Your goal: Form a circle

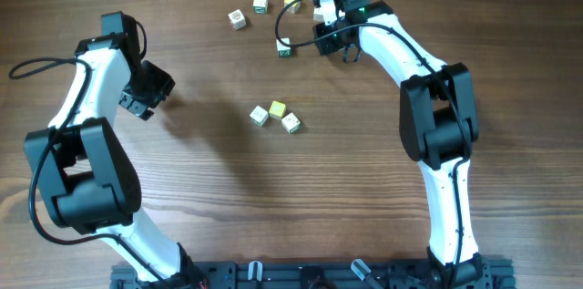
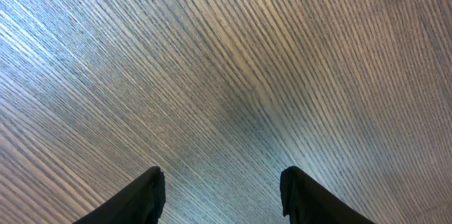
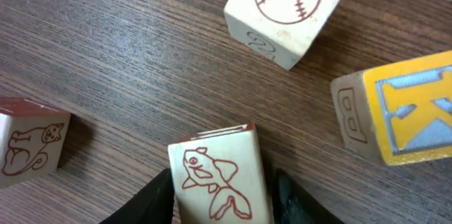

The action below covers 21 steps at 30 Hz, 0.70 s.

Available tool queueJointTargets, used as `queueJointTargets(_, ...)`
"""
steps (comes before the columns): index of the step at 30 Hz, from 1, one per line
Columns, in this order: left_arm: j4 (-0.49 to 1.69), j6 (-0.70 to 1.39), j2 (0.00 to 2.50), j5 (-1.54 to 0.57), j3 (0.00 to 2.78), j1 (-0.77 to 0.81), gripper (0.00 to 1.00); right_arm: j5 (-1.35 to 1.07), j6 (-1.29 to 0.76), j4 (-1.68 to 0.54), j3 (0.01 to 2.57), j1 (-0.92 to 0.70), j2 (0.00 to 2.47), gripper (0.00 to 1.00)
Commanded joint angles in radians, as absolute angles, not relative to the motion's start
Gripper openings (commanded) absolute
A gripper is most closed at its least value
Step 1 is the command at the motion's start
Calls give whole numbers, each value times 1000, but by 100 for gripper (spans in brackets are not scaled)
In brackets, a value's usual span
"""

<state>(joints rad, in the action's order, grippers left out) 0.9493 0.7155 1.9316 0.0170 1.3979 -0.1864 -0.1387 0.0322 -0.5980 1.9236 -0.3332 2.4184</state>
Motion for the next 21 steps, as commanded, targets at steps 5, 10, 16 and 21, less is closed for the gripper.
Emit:
queueJointTargets(5, 948, 711, 1911, 12, 1412, -185, 56, -160, 26, -609, 1916, -380, 2431, 44)
queueJointTargets(10, 946, 711, 1911, 12, 1412, -185, 56, 9, -16, -578, 1916, -380, 2431, 51)
queueJointTargets(16, 946, 711, 1911, 12, 1412, -185, 56, -11, -202, -483, 1916, -382, 2431, 64)
queueJointTargets(21, 946, 711, 1911, 12, 1412, -185, 56, 13, -269, -509, 1916, -382, 2431, 63)
